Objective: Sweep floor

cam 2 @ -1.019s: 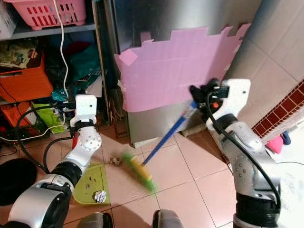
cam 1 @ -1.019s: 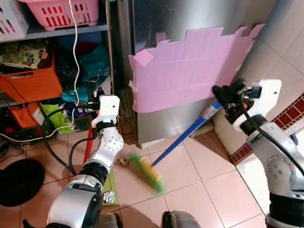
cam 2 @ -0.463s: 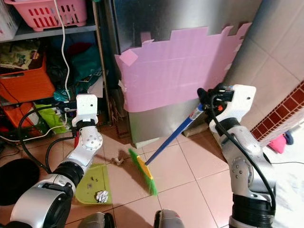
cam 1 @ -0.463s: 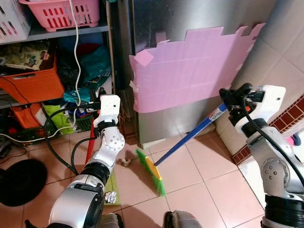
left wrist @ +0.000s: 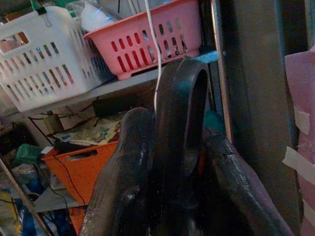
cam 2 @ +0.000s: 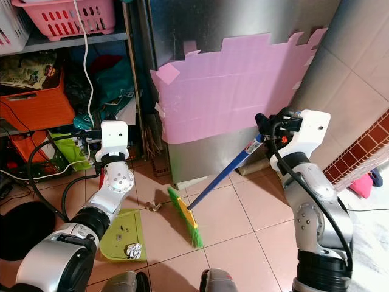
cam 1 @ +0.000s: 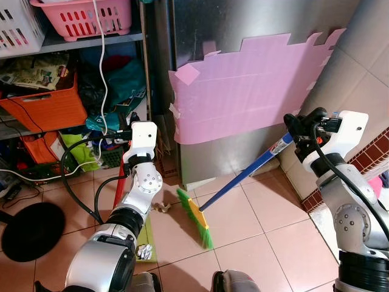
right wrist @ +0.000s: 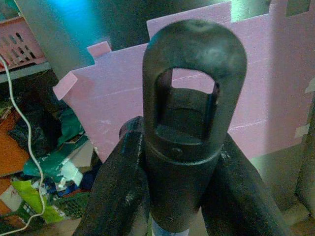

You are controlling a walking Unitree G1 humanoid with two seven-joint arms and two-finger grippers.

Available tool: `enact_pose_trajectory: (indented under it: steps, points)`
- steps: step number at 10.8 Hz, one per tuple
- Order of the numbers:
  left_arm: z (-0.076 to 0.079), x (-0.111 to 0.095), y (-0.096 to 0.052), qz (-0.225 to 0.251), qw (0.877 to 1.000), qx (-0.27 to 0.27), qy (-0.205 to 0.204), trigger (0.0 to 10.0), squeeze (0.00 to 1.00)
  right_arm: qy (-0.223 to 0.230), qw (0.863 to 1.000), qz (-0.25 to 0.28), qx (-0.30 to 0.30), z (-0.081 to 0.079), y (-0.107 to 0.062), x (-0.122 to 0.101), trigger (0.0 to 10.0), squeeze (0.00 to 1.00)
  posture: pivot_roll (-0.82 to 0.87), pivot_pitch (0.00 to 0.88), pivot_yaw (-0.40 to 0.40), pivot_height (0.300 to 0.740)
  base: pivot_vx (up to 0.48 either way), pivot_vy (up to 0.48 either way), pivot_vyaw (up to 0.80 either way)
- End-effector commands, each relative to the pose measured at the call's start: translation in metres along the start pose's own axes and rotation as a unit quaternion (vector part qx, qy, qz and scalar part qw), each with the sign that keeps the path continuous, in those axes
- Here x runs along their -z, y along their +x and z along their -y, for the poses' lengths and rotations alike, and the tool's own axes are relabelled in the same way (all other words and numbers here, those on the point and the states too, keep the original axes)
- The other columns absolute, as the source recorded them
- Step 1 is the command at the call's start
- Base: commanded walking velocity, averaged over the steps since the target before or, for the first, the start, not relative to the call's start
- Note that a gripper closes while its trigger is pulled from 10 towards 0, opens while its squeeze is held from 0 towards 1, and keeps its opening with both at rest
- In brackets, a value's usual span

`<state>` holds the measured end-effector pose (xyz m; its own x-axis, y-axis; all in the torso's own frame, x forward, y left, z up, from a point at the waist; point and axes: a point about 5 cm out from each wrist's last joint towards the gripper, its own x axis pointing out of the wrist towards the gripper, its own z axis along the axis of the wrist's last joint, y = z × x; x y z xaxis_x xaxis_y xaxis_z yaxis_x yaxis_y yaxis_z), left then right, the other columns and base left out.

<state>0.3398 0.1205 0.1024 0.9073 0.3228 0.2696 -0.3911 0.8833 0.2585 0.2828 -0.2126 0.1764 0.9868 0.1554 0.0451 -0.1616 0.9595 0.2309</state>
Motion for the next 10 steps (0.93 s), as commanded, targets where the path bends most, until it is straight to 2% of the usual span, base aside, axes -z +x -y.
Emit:
enact_pose_trajectory:
  steps: [1,2,3,5,6,8,10]
  points:
    - [-0.001,-0.003,0.001,0.003,1.000,-0.009,-0.018,10.0,0.00,-0.006,1.000,0.027,0.012,0.003,-0.001,-0.009,10.0,0.00,-0.29,0.070,0.016,0.740,0.000,0.000,0.00]
    - [-0.002,-0.003,0.001,0.004,1.000,-0.013,-0.012,10.0,0.00,-0.004,1.000,0.028,0.013,0.003,0.000,-0.009,10.0,0.00,-0.29,0.070,0.015,0.740,0.000,0.000,0.00]
    - [-0.006,-0.002,0.004,0.008,1.000,-0.027,0.008,10.0,0.00,-0.005,1.000,0.028,-0.003,-0.004,0.003,-0.010,10.0,0.00,-0.29,0.071,0.013,0.740,0.000,0.000,0.00]
    - [-0.008,-0.002,0.005,0.003,1.000,-0.026,-0.006,10.0,0.00,-0.016,1.000,0.026,0.001,-0.003,0.003,-0.009,10.0,0.00,-0.29,0.070,0.009,0.740,0.000,0.000,0.00]
    - [-0.008,-0.003,0.006,0.004,1.000,-0.022,-0.011,10.0,0.00,-0.015,0.999,0.029,-0.005,-0.005,0.003,-0.008,10.0,0.00,-0.28,0.071,0.006,0.740,0.000,0.420,0.79]
    - [-0.008,-0.005,0.007,0.007,1.000,-0.021,-0.016,10.0,0.00,-0.013,0.999,0.032,-0.018,-0.011,0.004,-0.005,10.0,0.00,-0.26,0.066,0.006,0.740,0.000,0.000,0.00]
    - [-0.009,-0.006,0.006,0.012,0.999,-0.023,-0.022,10.0,0.00,-0.018,0.998,0.031,-0.042,-0.027,0.006,0.007,10.0,0.00,-0.24,0.057,0.006,0.740,0.000,0.000,0.00]
